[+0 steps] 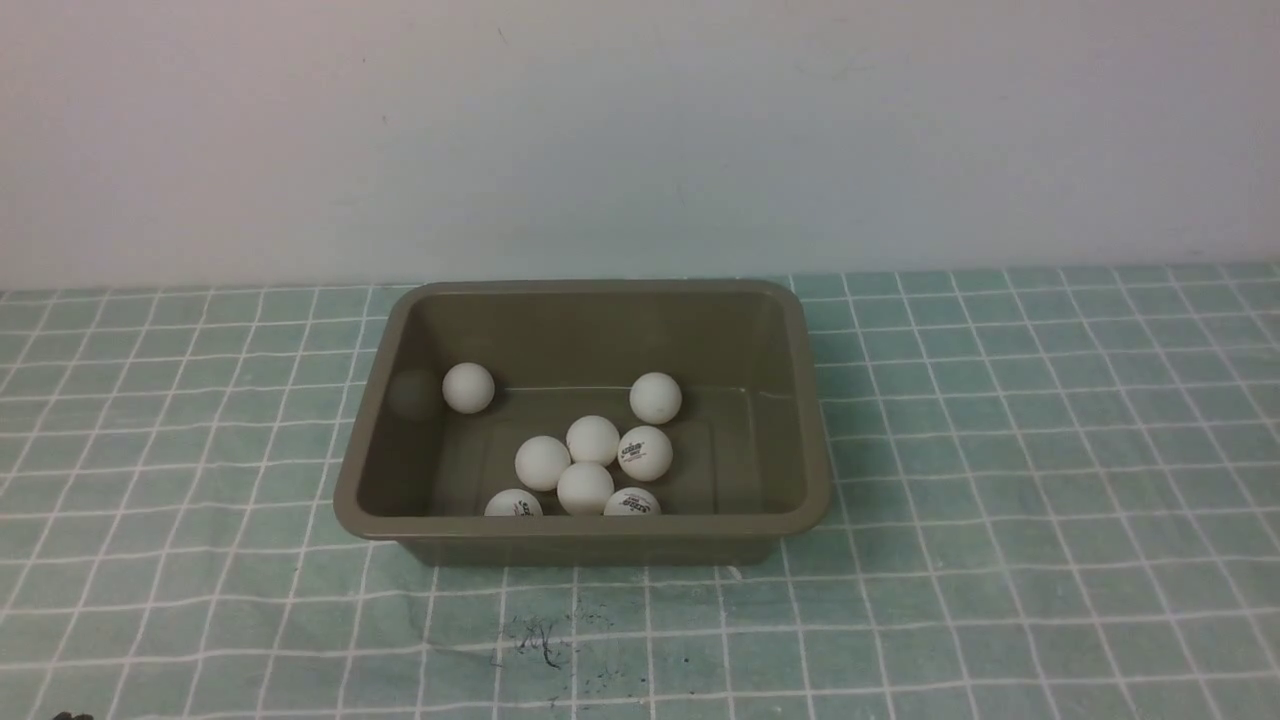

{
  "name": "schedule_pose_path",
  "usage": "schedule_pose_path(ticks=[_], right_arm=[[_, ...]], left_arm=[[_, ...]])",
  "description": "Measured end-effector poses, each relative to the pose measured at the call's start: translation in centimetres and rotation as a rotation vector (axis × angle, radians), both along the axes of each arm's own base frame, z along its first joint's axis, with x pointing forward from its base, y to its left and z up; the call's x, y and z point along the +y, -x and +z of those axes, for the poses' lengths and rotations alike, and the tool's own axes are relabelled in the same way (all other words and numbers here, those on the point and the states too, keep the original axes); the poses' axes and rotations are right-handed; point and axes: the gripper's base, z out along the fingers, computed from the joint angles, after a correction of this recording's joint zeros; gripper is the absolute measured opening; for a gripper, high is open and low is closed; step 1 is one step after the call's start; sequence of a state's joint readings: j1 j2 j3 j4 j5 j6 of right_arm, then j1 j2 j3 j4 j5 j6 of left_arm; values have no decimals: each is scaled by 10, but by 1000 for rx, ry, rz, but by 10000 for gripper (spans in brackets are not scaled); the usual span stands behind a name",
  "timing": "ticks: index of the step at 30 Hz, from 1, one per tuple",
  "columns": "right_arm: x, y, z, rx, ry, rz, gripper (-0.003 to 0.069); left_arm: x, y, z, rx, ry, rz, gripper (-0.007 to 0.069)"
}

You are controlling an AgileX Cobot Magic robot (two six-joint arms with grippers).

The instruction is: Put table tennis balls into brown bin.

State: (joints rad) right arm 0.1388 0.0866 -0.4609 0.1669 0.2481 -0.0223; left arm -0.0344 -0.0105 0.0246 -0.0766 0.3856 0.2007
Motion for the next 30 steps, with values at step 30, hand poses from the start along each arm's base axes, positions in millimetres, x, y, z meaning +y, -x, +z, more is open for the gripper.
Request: schedule_pose_path(ticks=[30], right_arm=[[-2, -8, -29, 136, 186, -115, -15]], left_arm=[[0, 0, 0, -1, 0, 0, -5]])
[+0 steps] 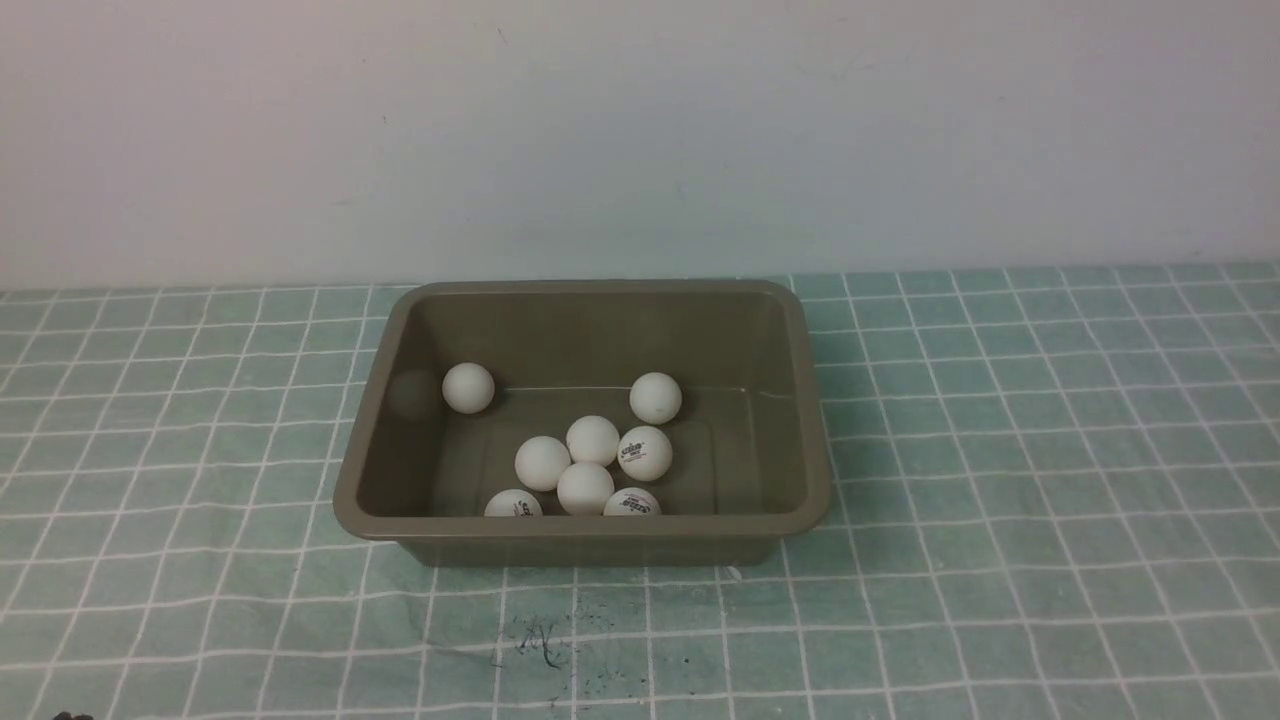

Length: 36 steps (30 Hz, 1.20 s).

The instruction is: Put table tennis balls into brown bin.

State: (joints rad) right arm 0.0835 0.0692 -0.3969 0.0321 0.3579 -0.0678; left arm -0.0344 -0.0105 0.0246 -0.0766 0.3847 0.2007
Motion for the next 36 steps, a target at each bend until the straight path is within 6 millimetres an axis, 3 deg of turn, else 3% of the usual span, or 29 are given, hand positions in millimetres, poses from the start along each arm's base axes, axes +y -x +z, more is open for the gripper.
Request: schedule_pose_path(ticks=[4, 7, 10, 36], right_arm=[[-3, -20, -69, 222, 77, -77, -15], [-4, -22, -111, 313, 87, -86, -15], [-4, -23, -136, 387, 99, -90, -15], [-4, -23, -135, 363, 86, -92, -15]], left_arm=[[0, 0, 0, 0, 0, 0, -5], [0, 0, 0, 0, 0, 0, -5], [0, 0, 0, 0, 0, 0, -5], [0, 0, 0, 0, 0, -1, -5]])
